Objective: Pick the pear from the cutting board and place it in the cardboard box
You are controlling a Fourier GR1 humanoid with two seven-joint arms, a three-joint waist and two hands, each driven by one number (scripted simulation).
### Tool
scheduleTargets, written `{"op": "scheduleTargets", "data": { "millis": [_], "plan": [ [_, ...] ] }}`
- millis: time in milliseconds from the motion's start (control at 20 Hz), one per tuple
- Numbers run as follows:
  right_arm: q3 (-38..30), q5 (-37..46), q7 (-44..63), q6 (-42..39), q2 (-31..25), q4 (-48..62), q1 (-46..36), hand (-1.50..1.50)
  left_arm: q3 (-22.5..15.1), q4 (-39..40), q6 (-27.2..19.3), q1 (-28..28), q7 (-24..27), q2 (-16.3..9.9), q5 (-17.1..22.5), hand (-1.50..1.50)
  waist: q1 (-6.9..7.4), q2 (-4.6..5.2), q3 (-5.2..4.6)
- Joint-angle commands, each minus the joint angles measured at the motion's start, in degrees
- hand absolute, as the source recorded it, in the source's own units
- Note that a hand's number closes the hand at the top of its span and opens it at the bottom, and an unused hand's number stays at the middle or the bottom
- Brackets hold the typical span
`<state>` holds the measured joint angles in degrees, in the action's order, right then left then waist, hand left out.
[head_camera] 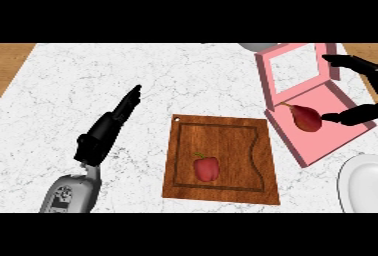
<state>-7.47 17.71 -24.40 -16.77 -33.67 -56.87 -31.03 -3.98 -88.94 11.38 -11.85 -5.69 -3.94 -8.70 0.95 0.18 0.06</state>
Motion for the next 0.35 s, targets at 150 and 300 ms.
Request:
{"op": "scheduleTargets", "data": {
  "millis": [150, 300],
  "plan": [
    [-12.3, -14.8, 0.0, -6.2, 1.5, 9.2, -5.4, -1.50, -0.6, 1.4, -0.7, 0.7, 1.4, 0.5, -1.2, 0.00, -0.44, 0.13, -0.01],
    [-17.6, -19.8, -0.3, -12.5, -3.9, 15.9, -7.2, -1.50, 1.3, -0.6, 1.8, 1.1, -0.2, -1.8, 1.1, 0.00, 0.07, 0.18, 0.03]
  ]
}}
